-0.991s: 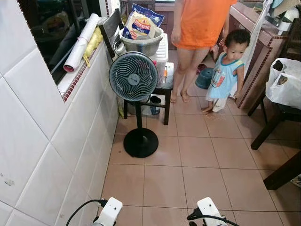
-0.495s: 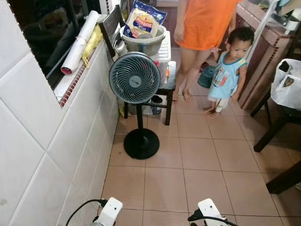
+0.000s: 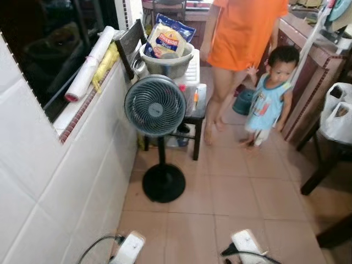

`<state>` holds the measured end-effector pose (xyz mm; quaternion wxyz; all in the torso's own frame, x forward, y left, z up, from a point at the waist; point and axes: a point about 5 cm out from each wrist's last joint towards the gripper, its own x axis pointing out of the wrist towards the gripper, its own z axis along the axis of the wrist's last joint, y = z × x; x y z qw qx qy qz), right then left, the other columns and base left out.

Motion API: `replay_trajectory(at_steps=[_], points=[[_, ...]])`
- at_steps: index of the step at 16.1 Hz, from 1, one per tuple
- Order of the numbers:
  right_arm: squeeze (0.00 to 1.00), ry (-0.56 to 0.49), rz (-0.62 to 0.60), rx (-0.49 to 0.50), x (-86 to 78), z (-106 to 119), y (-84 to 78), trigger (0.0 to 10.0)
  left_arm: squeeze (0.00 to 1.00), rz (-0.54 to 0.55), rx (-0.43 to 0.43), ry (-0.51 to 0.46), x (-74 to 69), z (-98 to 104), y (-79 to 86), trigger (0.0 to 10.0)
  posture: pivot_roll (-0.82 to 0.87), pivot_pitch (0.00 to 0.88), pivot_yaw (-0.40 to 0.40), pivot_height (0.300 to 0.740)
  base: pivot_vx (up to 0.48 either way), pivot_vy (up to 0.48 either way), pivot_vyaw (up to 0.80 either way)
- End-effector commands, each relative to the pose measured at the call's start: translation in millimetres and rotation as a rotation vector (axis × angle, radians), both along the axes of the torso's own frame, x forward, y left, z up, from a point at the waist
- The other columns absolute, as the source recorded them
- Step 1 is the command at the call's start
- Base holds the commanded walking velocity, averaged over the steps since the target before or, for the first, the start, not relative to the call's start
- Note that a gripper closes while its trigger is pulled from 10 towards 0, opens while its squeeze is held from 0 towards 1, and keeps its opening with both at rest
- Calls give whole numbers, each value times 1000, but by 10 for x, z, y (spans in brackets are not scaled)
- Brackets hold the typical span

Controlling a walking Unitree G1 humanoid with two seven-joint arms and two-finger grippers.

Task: Setting the table

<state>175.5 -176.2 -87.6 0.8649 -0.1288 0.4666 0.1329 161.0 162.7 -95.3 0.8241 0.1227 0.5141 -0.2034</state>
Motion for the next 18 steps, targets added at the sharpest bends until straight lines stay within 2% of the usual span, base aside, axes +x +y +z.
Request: replay_trajectory(at_steps=[1, 5, 12, 18], points=[[0, 13, -15, -19, -48, -9, -114, 10000, 0, -15, -24, -19, 61, 22, -102, 10000, -19, 0, -20, 740, 379, 0, 0], [0, 15, -10, -16, -51, -8, -120, 10000, 0, -5, -22, -20, 49, 16, -102, 10000, -16, 0, -17, 740, 0, 0, 0], [0, 12, 0, 40, -59, -19, 7, 10000, 0, 10, 14, -25, 32, 8, -43, 10000, 8, 0, -16, 740, 0, 0, 0], [0, -4, -62, 85, 61, 28, 33, 10000, 0, 137, 10, -60, 93, 33, 14, 10000, 9, 0, -40, 740, 0, 0, 0]])
